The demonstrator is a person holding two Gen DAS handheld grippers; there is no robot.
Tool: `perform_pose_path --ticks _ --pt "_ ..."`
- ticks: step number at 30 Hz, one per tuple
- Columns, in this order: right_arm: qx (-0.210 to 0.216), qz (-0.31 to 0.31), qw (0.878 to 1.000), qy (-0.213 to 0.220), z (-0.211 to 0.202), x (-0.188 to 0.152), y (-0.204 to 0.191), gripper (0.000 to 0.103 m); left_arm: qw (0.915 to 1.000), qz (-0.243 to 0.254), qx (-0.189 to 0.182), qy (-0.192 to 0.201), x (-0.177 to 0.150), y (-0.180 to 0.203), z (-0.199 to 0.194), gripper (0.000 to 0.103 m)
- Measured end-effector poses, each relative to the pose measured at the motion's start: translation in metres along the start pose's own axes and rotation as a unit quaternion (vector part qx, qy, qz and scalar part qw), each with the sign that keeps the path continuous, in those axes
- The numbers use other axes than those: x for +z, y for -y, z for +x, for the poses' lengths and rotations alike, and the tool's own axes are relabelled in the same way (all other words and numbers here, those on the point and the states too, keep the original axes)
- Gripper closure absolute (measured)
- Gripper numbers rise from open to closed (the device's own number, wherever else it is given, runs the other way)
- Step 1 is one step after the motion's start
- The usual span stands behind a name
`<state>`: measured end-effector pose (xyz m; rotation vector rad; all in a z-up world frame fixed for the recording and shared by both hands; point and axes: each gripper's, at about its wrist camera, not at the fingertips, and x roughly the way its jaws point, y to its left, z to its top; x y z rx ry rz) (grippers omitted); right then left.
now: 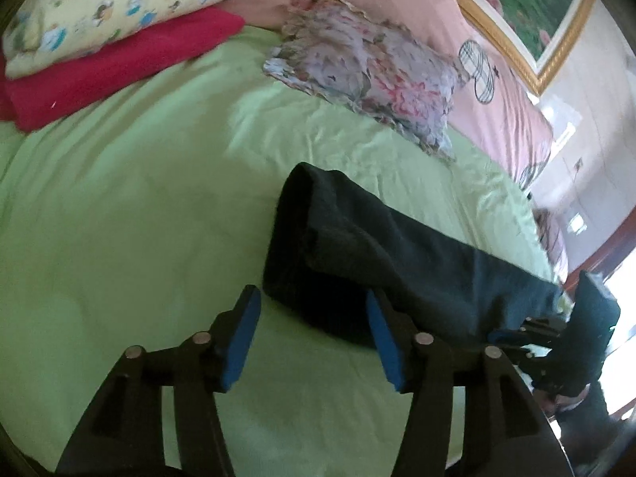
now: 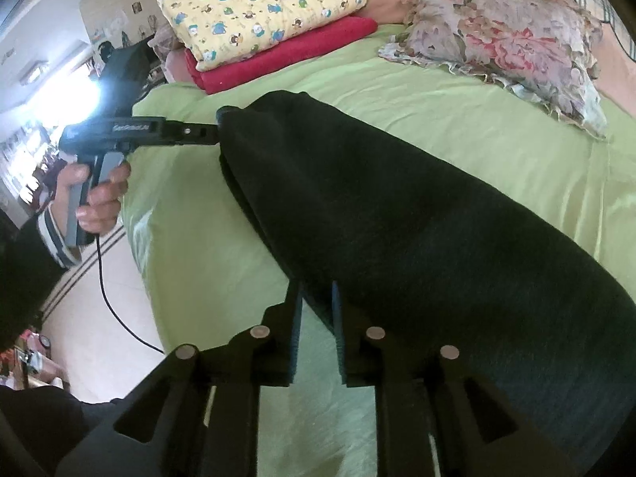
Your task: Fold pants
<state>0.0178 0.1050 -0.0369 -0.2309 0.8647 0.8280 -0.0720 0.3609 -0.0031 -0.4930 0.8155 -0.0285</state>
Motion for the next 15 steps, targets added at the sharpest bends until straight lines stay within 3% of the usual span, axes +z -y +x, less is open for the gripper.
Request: perform_pose_path --ticks 3,10,15 --pt "0.006 0.013 1.000 0.008 -0.005 -0.002 0.002 0.081 0.9992 -0.039 -0.007 0.002 -0.003 0.001 -0.006 0.033" --pt "0.032 0.079 0.995 0.043 -0.026 -0.004 0.024 0.072 0.9939 -0.110 -0.005 -0.006 -0.001 0.015 -0.004 0.028" --pt "0.032 0.119 0.990 0.067 -0.041 -0.002 0.040 0.068 0.9919 -0.126 0.013 -0.014 0.000 0.029 0.004 0.027"
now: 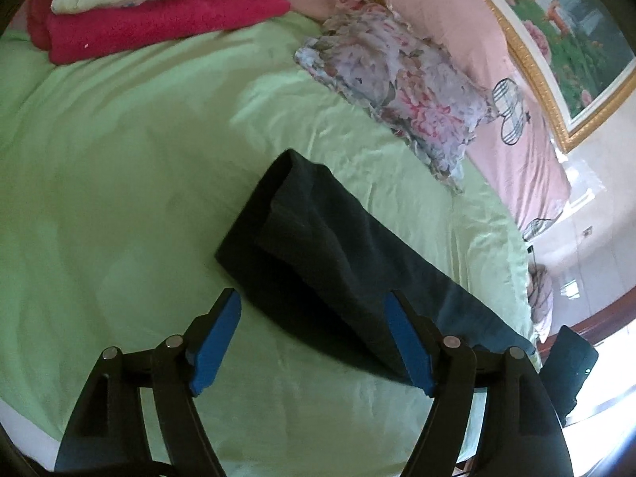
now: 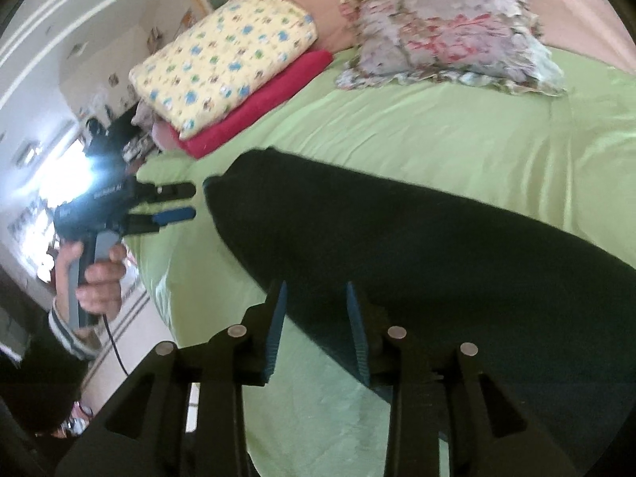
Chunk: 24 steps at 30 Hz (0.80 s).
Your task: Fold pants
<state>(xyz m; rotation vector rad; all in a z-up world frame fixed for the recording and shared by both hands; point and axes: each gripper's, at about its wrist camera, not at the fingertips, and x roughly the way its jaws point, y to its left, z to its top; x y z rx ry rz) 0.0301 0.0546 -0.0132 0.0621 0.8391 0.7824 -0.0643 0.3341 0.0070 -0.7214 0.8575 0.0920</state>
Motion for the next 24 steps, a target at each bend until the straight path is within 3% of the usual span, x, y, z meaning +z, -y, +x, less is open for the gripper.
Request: perform_pose_path --ticks 3,13,19,24 --pt "0.004 0.018 1.000 0.012 -0.007 0.002 0.009 0.063 0.9998 -0.008 0.017 -0.011 0.000 0.004 0.009 0.027" --pt "0.011 0.074 0.997 0.034 -0.013 0.014 0.034 0.061 0.9969 -0.054 0.050 -0.029 0.009 -0.004 0.035 0.026" --pt "0.001 0.106 0.994 0.034 0.001 0.053 0.056 0.061 0.9962 -0.064 0.054 -0.026 0.012 -0.010 0.047 0.026" --pt "-0.022 0.117 0.993 -0.005 0.040 0.091 0.076 0.061 0.9970 -0.054 0.054 -0.008 0.003 -0.013 0.048 0.035"
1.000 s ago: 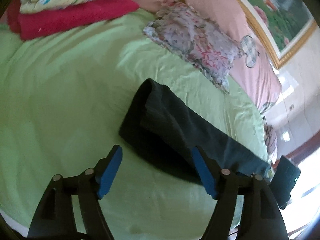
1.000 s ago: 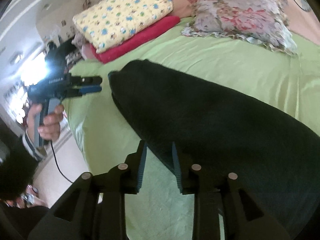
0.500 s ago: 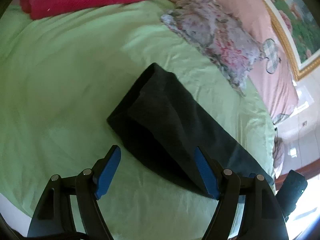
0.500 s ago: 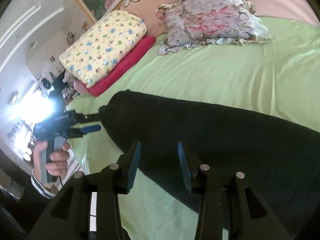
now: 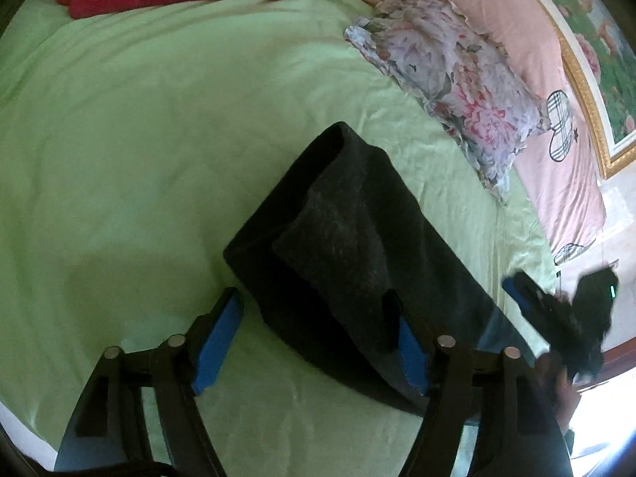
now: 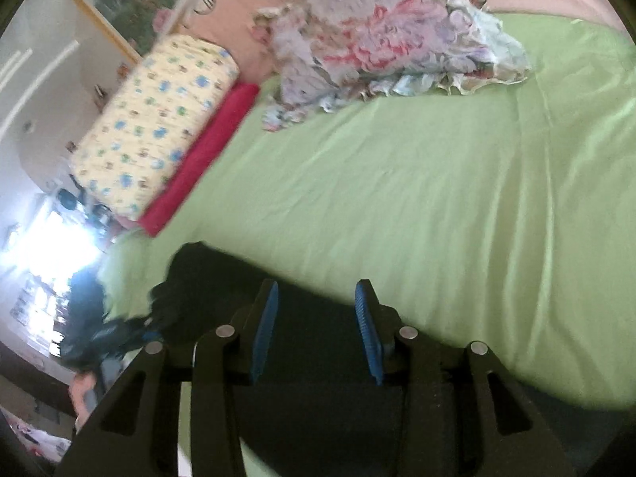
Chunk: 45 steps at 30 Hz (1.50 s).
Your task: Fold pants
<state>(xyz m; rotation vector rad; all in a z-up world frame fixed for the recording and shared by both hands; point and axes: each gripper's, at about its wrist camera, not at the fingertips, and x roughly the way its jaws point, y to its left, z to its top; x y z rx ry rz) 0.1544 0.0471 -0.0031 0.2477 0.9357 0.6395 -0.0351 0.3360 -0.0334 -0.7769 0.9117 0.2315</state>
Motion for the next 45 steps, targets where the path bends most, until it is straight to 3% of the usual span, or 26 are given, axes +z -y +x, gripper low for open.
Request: perform_pose_path --ticks 3,7,12,14,15,17,18,19,22,27,30,34,38,39,40,41,45 --pt "-0.004 -0.003 0.999 -0.038 0.033 0.016 0.005 0.061 0.9999 0.009 0.006 0.009 -0.004 -0.003 0.000 0.044" --pt "-0.055 -0.039 0.992 -0.106 0.063 0.009 0.007 0.061 0.9998 0.018 0.004 0.013 -0.001 -0.005 0.002 0.054" --pt "-0.043 -0.072 0.989 -0.125 0.056 -0.015 0.004 0.061 0.9984 0.041 0.017 0.036 -0.001 0.006 0.009 0.059" --pt "-0.039 -0.082 0.987 -0.134 0.054 -0.018 0.003 0.061 0.9974 0.057 0.016 0.041 -0.003 0.010 0.011 0.078" --pt "-0.041 -0.085 0.986 -0.136 0.055 -0.018 0.001 0.062 0.9971 0.064 0.009 0.040 -0.004 0.012 0.011 0.082" --pt "-0.045 -0.092 0.985 -0.142 0.056 -0.017 -0.002 0.073 0.9956 0.076 -0.002 0.055 -0.007 0.013 0.002 0.086" --pt "-0.042 -0.098 0.984 -0.145 0.056 -0.018 -0.005 0.083 0.9947 0.080 -0.011 0.064 -0.009 0.013 -0.006 0.086" --pt "-0.054 -0.110 0.983 -0.140 0.054 -0.017 -0.011 0.086 0.9941 0.079 -0.020 0.071 -0.010 0.012 -0.013 0.086" --pt "-0.086 -0.148 0.980 -0.102 0.042 -0.012 -0.032 0.088 0.9902 0.089 -0.039 0.100 -0.012 0.011 -0.044 0.086" --pt "-0.083 -0.137 0.987 -0.006 0.021 0.010 -0.056 0.093 0.9830 0.111 -0.025 0.144 -0.004 0.002 -0.078 0.086" --pt "-0.079 -0.140 0.987 0.012 0.038 0.011 -0.074 0.093 0.9839 0.111 0.002 0.140 0.004 -0.016 -0.074 0.086" --pt "-0.084 -0.139 0.987 -0.005 0.082 0.002 -0.087 0.092 0.9876 0.115 0.024 0.105 0.010 -0.040 -0.052 0.084" --pt "-0.095 -0.117 0.989 -0.011 0.094 -0.008 -0.083 0.080 0.9886 0.118 0.044 0.083 0.002 -0.047 -0.048 0.074" --pt "-0.092 -0.110 0.990 -0.005 0.088 -0.010 -0.081 0.071 0.9878 0.118 0.047 0.090 0.000 -0.046 -0.054 0.072" --pt "-0.093 -0.107 0.990 0.000 0.082 -0.011 -0.081 0.061 0.9871 0.117 0.051 0.097 -0.003 -0.046 -0.061 0.062" --pt "-0.093 -0.103 0.990 0.007 0.073 -0.013 -0.079 0.057 0.9861 0.114 0.055 0.108 -0.005 -0.045 -0.069 0.054" --pt "-0.075 -0.081 0.993 0.047 0.026 -0.026 -0.068 0.055 0.9823 0.114 0.036 0.144 -0.012 -0.034 -0.102 0.046"
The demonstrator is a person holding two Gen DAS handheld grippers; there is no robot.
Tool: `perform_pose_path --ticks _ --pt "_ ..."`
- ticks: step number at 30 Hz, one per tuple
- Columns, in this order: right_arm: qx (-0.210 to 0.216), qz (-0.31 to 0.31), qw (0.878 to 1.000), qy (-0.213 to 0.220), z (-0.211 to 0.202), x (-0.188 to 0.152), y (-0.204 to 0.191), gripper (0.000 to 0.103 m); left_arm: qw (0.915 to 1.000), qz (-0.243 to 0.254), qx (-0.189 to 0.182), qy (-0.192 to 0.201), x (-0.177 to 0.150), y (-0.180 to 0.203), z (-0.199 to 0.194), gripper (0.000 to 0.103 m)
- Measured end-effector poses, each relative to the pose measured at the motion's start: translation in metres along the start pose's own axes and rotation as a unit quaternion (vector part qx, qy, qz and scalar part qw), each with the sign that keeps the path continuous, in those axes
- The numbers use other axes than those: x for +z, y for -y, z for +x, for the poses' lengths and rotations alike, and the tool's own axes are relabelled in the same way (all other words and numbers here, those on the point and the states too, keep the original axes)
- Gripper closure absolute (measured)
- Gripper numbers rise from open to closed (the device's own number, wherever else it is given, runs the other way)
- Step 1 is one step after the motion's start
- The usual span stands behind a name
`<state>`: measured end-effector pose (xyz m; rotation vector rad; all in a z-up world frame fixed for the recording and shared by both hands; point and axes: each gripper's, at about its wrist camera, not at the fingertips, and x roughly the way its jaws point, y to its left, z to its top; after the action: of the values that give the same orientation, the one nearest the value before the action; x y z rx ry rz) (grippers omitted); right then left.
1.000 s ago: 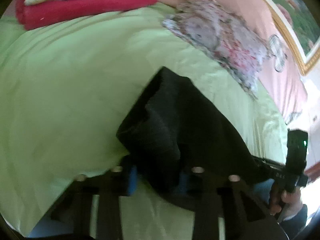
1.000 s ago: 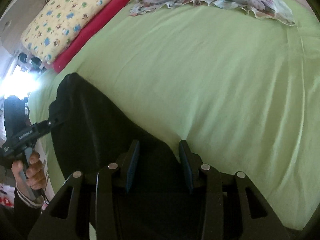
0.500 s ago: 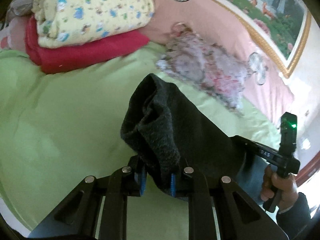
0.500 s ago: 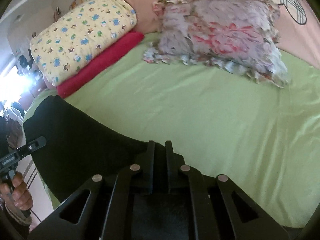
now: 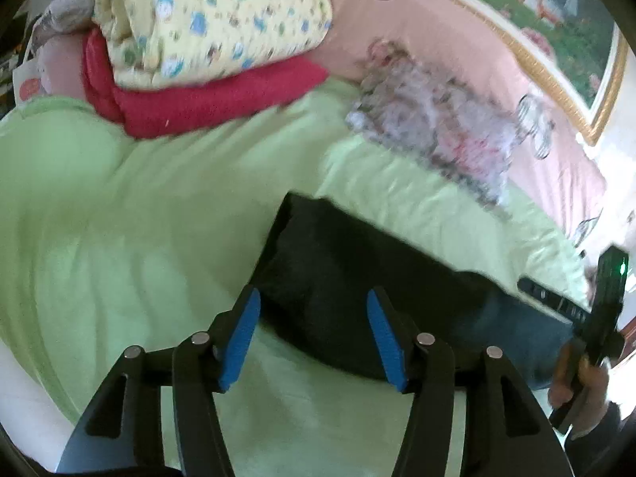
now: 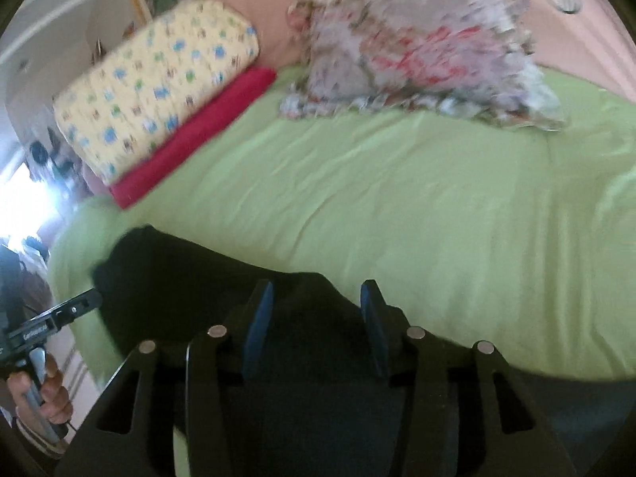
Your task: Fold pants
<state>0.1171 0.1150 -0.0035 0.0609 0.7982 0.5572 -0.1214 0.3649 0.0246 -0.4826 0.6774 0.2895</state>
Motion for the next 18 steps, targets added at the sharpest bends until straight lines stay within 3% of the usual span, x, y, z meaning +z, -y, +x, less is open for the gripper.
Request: perform_pose_path --ticks 8,18 --pt "-0.023 0.065 0.996 0.048 -0.085 -0.044 0.051 0.049 0.9969 0.061 -0.047 -0.010 0.004 0.067 -0.001 0.044" --pt "-0.067 0.156 0.983 0.076 -0.157 -0.104 0.107 0.049 0.9807 0.143 -0.119 -0.060 -0.027 0.167 0.029 0.038"
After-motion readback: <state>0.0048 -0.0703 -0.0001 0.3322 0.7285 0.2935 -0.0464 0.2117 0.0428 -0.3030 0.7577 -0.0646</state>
